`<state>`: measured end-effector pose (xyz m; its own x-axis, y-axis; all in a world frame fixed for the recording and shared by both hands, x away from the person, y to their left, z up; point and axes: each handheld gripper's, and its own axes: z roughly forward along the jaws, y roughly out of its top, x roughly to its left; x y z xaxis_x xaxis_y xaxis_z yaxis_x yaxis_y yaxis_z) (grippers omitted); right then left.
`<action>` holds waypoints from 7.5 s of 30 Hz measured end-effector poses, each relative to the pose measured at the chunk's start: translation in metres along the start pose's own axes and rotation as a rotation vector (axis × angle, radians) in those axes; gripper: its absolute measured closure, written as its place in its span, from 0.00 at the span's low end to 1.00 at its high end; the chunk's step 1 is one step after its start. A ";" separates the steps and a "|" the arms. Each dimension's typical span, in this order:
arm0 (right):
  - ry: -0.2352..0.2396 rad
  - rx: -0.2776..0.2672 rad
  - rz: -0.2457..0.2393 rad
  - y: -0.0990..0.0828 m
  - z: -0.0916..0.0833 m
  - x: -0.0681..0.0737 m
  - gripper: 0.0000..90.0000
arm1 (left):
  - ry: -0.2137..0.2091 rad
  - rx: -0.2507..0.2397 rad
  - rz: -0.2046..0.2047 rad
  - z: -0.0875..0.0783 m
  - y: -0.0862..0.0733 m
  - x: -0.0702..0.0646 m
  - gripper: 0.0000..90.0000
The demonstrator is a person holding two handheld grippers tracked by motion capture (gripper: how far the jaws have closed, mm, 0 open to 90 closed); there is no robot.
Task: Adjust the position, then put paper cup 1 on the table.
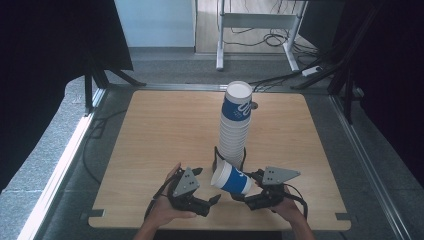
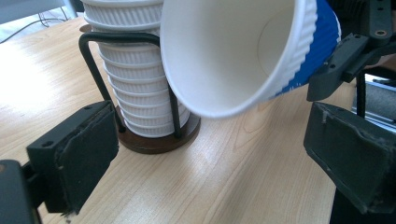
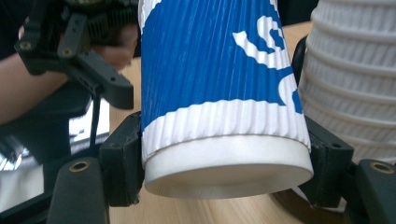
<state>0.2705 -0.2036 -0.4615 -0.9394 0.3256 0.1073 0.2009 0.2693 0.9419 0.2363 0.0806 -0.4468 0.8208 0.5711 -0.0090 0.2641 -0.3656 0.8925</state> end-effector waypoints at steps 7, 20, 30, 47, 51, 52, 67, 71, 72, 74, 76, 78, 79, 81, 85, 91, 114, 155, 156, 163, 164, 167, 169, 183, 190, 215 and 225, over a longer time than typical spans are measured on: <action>-0.003 -0.072 0.027 -0.004 0.001 0.000 0.32 | -0.025 -0.031 -0.047 -0.002 -0.004 0.003 0.04; -0.002 -0.109 0.038 -0.016 0.005 0.002 0.32 | -0.109 -0.071 -0.140 0.003 -0.012 0.006 0.05; 0.047 -0.161 0.038 -0.021 0.015 0.009 0.32 | -0.200 -0.140 -0.218 0.004 -0.010 0.008 0.05; 0.091 -0.164 0.012 -0.024 0.028 0.016 0.32 | -0.312 -0.197 -0.307 0.009 -0.011 0.016 0.12; 0.086 -0.155 0.014 -0.024 0.029 0.016 0.32 | -0.336 -0.205 -0.338 0.010 -0.013 0.020 0.13; 0.086 -0.149 0.011 -0.025 0.030 0.016 0.32 | -0.341 -0.201 -0.334 0.010 -0.014 0.021 0.14; 0.101 -0.144 -0.006 -0.025 0.033 0.019 0.32 | -0.375 -0.197 -0.347 0.015 -0.013 0.019 0.15; 0.101 -0.129 -0.007 -0.025 0.034 0.018 0.32 | -0.376 -0.197 -0.339 0.015 -0.014 0.019 0.17; 0.100 -0.126 -0.009 -0.025 0.034 0.018 0.32 | -0.379 -0.198 -0.340 0.015 -0.014 0.020 0.17; 0.098 -0.125 -0.010 -0.025 0.035 0.019 0.32 | -0.380 -0.197 -0.340 0.015 -0.015 0.020 0.17; 0.098 -0.117 -0.007 -0.026 0.035 0.018 0.31 | -0.376 -0.195 -0.331 0.015 -0.015 0.020 0.18; 0.095 -0.111 -0.007 -0.025 0.035 0.019 0.31 | -0.373 -0.196 -0.329 0.015 -0.014 0.020 0.18; 0.095 -0.111 -0.007 -0.025 0.035 0.019 0.31 | -0.370 -0.195 -0.325 0.015 -0.014 0.020 0.18; 0.086 -0.108 -0.009 -0.024 0.036 0.020 0.30 | -0.352 -0.191 -0.312 0.014 -0.013 0.019 0.18; 0.051 -0.086 0.001 -0.024 0.036 0.018 0.24 | -0.321 -0.178 -0.287 0.012 -0.012 0.019 0.18; 0.020 -0.057 -0.006 -0.024 0.036 0.018 0.21 | -0.294 -0.157 -0.253 0.011 -0.010 0.017 0.18; -0.054 0.005 -0.050 -0.021 0.032 0.021 0.18 | -0.216 -0.132 -0.164 -0.006 -0.002 0.019 0.18; -0.129 0.129 -0.157 -0.018 0.053 0.037 0.17 | -0.033 0.172 0.058 0.004 0.005 -0.002 0.18; -0.127 0.141 -0.164 -0.019 0.056 0.039 0.17 | -0.037 0.188 0.069 0.007 0.004 -0.004 0.18; -0.120 0.156 -0.190 -0.020 0.065 0.044 0.18 | -0.023 0.239 0.141 0.011 0.007 -0.016 0.18; -0.120 0.157 -0.200 -0.020 0.066 0.045 0.19 | -0.022 0.245 0.152 0.012 0.007 -0.018 0.18; -0.104 0.158 -0.226 -0.022 0.069 0.048 0.28 | -0.029 0.253 0.159 0.013 0.007 -0.019 0.18; -0.112 0.160 -0.244 -0.022 0.069 0.049 0.29 | -0.031 0.252 0.151 0.013 0.006 -0.019 0.18; -0.089 0.104 -0.200 -0.021 0.062 0.044 0.30 | -0.024 0.127 0.106 0.006 0.008 -0.019 0.14; -0.124 0.068 -0.152 -0.021 0.052 0.035 0.30 | -0.026 -0.024 0.069 -0.019 0.015 -0.012 0.13; -0.240 -0.024 -0.118 -0.015 0.017 0.021 0.30 | -0.008 -0.074 -0.107 -0.021 -0.004 0.014 0.17; -0.285 -0.059 -0.109 -0.012 0.002 0.015 0.30 | 0.006 -0.033 -0.105 -0.018 -0.007 0.014 0.17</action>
<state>0.2551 -0.2002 -0.4717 -0.8372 0.5408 -0.0813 0.0788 0.2664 0.9606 0.2368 0.1044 -0.4451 0.7867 0.6090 -0.1007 0.3316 -0.2793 0.9011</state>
